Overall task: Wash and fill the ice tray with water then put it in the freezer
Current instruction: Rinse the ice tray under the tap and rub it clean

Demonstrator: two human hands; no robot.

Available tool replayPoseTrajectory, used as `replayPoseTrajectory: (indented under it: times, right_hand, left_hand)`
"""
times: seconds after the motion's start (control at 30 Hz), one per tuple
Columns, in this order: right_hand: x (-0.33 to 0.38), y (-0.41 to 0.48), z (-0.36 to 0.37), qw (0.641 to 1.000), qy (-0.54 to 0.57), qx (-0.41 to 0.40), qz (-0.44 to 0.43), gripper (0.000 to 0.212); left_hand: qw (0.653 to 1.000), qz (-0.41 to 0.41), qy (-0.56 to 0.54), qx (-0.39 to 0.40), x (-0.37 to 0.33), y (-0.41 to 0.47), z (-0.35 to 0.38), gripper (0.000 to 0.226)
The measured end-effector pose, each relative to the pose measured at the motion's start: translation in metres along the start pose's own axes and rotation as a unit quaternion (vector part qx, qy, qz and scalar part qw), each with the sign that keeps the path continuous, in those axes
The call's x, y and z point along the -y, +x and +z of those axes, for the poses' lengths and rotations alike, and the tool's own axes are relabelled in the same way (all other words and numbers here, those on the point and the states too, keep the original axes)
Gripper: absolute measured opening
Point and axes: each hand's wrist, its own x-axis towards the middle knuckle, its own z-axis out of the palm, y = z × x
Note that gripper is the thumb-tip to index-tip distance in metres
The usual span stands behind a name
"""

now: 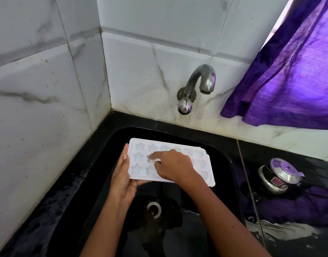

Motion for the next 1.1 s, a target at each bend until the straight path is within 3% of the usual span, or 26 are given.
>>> replayPoseTrajectory:
  times: [0.7, 1.1]
  right_hand:
    - [0.001, 0.005, 0.009, 1.000, -0.019, -0.006, -0.002, 0.039]
    - [0.017, 0.005, -0.007, 0.999, -0.024, -0.005, -0.047, 0.038]
  left_hand:
    - [1.000, 0.000, 0.000, 0.000, 0.001, 0.003, -0.003, 0.027]
    - [1.000, 0.003, -0.017, 0.005, 0.004, 0.004, -0.004, 0.024]
